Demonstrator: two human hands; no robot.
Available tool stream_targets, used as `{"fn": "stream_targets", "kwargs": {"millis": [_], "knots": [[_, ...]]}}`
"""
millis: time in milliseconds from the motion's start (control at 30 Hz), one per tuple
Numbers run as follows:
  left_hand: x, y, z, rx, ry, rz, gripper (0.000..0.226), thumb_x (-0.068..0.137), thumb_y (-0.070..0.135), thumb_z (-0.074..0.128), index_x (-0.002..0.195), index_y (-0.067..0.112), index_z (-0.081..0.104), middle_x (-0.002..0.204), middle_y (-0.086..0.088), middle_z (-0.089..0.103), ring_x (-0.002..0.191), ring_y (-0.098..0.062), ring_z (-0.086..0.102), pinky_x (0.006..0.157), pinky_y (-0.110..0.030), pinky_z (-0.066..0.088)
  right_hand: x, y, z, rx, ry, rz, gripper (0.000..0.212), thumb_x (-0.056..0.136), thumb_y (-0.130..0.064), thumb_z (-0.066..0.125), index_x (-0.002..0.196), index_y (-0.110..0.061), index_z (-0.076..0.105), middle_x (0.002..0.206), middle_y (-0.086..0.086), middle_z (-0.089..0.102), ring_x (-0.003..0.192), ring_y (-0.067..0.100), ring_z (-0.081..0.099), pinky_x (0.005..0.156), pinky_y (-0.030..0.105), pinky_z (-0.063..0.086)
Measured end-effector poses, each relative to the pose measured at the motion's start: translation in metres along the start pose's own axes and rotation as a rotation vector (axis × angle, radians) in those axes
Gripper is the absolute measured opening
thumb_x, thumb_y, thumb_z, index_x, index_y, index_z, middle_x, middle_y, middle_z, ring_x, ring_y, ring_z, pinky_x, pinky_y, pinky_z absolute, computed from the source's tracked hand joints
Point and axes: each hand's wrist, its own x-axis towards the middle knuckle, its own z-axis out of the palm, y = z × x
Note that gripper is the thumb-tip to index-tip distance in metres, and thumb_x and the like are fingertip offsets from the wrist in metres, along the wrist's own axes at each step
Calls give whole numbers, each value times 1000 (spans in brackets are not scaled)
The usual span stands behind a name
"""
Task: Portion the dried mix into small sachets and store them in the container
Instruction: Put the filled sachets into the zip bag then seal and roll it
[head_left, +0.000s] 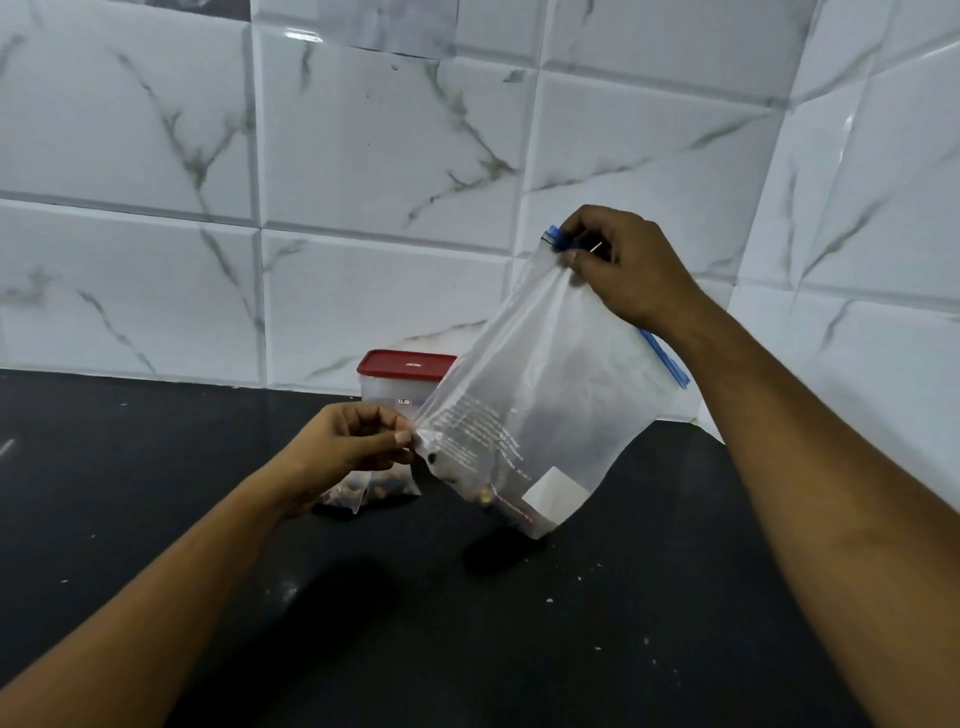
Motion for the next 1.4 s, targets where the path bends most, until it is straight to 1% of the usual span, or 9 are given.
{"fn": "stream_targets", "kwargs": {"millis": [200,367,533,700,867,1000,1167,1267,1400], "knots": [[-2,-2,1,-48,106,33,28,91,21,74,114,6,68,108,-18,76,108,-36,72,99,-53,55,-2,-4,7,53,16,6,14,96,-12,63,102,-22,70,103,0,73,80,23,71,82,40,57],[0,-1,9,54,116,104,32,78,27,84,91,1,70,95,-29,70,84,-30,63,85,-45,53,-3,-12,13,95,-1,-5,10,97,-17,65,104,-20,70,101,0,72,81,24,69,73,30,55],[-1,5,6,97,109,121,30,81,31,82,87,3,74,83,-14,76,78,-19,69,80,-32,54,-3,-6,6,101,-87,1,22,91,-18,74,110,-28,70,104,-7,69,75,5,60,71,19,50],[-3,8,3,-28,49,74,29,77,22,84,84,-2,68,83,-16,73,81,-24,67,92,-47,53,-5,-3,7,110,-43,16,26,91,-3,66,107,-22,71,105,-3,72,72,3,67,82,31,57],[-4,14,12,7,-49,78,22,86,24,80,80,8,65,87,-18,73,84,-28,70,91,-46,55,-5,-8,13,146,-37,13,25,91,-1,64,107,-18,72,106,0,74,82,17,74,89,39,58],[-2,12,9,-96,-51,77,36,82,33,87,85,3,66,86,-17,70,82,-27,68,82,-37,59,-2,-7,11,138,1,14,22,91,-2,64,105,-18,72,105,1,74,80,18,74,86,35,57],[-6,10,3,-301,-66,14,19,82,10,78,98,4,71,90,-11,73,83,-21,70,76,-31,62,-1,6,7,118,95,61,21,93,-2,64,103,-18,71,102,3,71,81,22,73,71,18,52],[-5,10,-1,-356,-101,44,25,78,6,82,100,10,72,88,-9,71,83,-19,71,79,-34,62,-1,9,9,107,116,73,24,92,0,59,105,-18,70,102,3,71,82,24,71,68,18,50],[-2,7,4,-129,-30,95,14,91,-11,65,95,2,62,91,-6,72,87,-19,70,81,-32,60,0,6,8,114,115,59,24,94,-1,58,107,-18,70,103,1,71,83,22,71,67,14,49]]}}
